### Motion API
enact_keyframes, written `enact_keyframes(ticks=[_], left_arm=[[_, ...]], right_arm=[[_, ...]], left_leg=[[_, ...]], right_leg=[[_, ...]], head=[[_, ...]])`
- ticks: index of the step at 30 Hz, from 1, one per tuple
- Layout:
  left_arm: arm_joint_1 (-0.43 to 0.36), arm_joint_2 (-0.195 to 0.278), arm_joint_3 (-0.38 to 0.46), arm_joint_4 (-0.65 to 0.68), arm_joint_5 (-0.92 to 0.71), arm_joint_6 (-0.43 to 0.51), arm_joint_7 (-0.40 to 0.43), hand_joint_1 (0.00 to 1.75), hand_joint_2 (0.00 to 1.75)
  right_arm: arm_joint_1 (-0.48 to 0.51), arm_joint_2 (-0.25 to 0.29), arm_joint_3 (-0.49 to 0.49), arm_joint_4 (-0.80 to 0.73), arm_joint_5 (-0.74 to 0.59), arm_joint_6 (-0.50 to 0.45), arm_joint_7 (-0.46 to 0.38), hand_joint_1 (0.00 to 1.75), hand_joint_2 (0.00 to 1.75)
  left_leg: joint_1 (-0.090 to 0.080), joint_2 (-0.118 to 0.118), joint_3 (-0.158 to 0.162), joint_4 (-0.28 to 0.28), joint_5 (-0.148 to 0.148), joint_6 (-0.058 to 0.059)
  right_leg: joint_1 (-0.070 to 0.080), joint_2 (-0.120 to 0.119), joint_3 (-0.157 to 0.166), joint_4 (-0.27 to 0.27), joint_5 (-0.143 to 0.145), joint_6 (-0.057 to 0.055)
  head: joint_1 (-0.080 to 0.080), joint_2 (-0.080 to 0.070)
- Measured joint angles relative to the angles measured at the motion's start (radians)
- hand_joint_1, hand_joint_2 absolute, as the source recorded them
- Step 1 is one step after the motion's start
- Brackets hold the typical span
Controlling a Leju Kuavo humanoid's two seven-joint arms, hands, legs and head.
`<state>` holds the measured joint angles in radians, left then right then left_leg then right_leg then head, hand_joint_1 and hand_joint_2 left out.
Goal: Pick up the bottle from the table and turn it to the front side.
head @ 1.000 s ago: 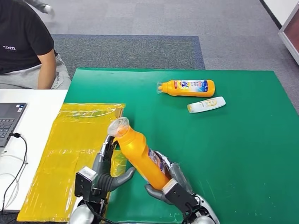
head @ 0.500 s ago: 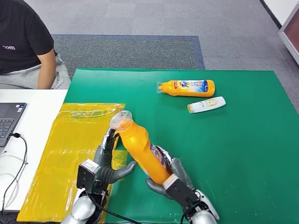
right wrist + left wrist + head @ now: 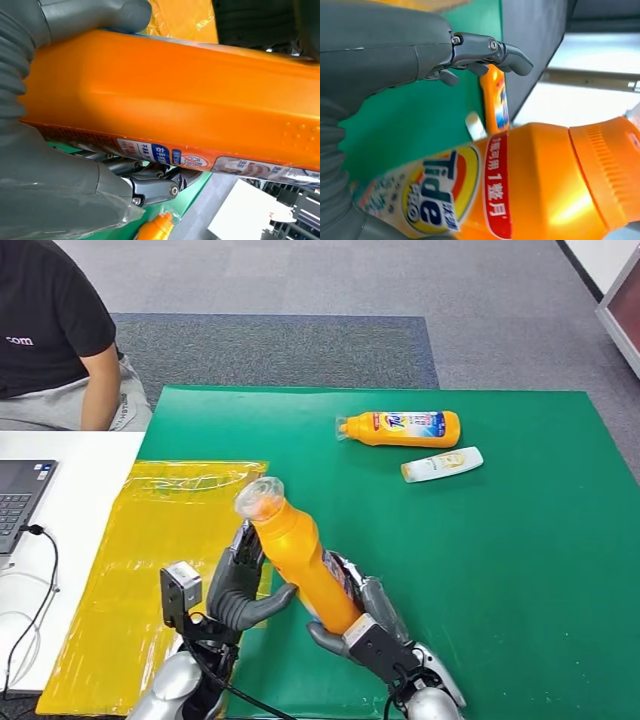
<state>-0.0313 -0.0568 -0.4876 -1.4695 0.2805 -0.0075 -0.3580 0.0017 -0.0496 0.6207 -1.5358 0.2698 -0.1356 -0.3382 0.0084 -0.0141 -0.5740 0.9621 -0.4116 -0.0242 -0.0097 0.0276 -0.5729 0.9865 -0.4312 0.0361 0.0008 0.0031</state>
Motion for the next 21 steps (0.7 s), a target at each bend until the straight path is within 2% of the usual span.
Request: enact_keyframes(ticks=[17, 21], left_arm=[[-0.028, -0.001, -0.037, -0.026, 0.061, -0.050, 0.012, 0.00, 1.75], [-0.039, -0.003, -0.043, -0.030, 0.168, -0.097, 0.081, 0.00, 1.75]], right_arm=[[0.000, -0.001, 0.023, 0.018, 0.013, 0.002, -0.012, 1.75, 1.75], [0.000, -0.001, 0.028, 0.021, 0.018, 0.001, -0.016, 1.75, 1.75]], left_leg=[[0.000, 0.000, 0.000, 0.000, 0.000, 0.000], [0.000, 0.000, 0.000, 0.000, 0.000, 0.000]], right_leg=[[0.000, 0.000, 0.000, 0.000, 0.000, 0.000], [0.000, 0.000, 0.000, 0.000, 0.000, 0.000]], head=[[0.000, 0.000], [0.000, 0.000]])
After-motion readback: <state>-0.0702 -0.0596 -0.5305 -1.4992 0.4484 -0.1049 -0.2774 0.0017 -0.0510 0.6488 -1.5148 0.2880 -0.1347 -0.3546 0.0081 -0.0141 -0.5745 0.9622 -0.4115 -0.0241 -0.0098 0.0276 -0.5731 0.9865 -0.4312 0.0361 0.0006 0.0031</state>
